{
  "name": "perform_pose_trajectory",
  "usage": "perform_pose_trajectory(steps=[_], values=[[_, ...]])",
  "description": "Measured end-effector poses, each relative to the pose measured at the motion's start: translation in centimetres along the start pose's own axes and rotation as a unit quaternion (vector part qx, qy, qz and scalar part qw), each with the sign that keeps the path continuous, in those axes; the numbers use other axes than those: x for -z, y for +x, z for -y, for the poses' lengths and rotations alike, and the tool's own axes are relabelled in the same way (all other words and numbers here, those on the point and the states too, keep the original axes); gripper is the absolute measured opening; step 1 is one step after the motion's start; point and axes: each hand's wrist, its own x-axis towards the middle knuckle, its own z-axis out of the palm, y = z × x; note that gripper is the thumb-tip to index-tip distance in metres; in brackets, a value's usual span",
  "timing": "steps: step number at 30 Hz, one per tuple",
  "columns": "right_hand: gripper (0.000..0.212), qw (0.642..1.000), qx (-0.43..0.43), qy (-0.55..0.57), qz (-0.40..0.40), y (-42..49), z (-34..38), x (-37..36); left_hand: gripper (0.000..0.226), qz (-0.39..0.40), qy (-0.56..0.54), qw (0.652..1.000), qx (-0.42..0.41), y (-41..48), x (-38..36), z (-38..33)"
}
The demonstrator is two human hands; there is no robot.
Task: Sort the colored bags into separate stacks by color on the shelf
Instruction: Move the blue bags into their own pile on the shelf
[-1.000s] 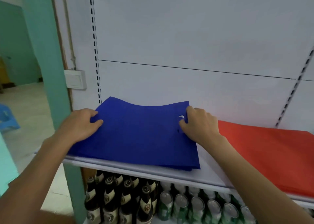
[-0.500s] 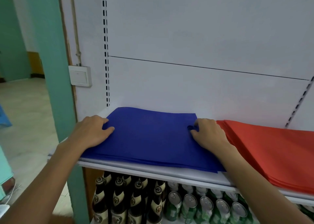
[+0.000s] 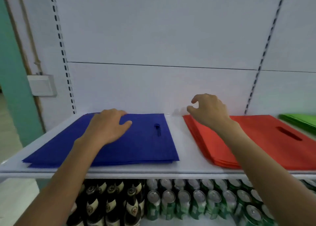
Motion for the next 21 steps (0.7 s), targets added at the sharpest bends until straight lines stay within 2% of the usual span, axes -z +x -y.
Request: perform_pose_trajectory(steps=[5, 10, 12, 17, 21], values=[[0.042, 0.998, -0.056, -0.012, -0.016, -0.7, -10.6, 4.7, 0.046, 0.018, -0.032, 0.998, -0.053, 1.4, -1.4, -9.6], [0.044, 0.995, -0.090, -0.020, -0.026, -2.4, -22.6, 8.3, 0.047, -0.006, -0.024, 0.996, -0.086, 1.6, -2.7, -21.0], [0.044, 0.995, -0.096, -0.019, -0.028, -3.0, -28.3, 9.8, 0.047, -0.020, -0.030, 0.995, -0.090, 1.1, -3.8, -26.3], [0.045, 0.994, -0.101, -0.040, 0.009, -3.9, -40.7, 13.8, 0.044, -0.001, -0.051, 0.995, -0.086, -1.0, -6.0, -38.7], [0.044, 0.995, -0.094, -0.034, -0.011, -3.8, -47.9, 16.4, 0.043, -0.017, -0.051, 0.995, -0.089, -1.6, -6.8, -45.6]])
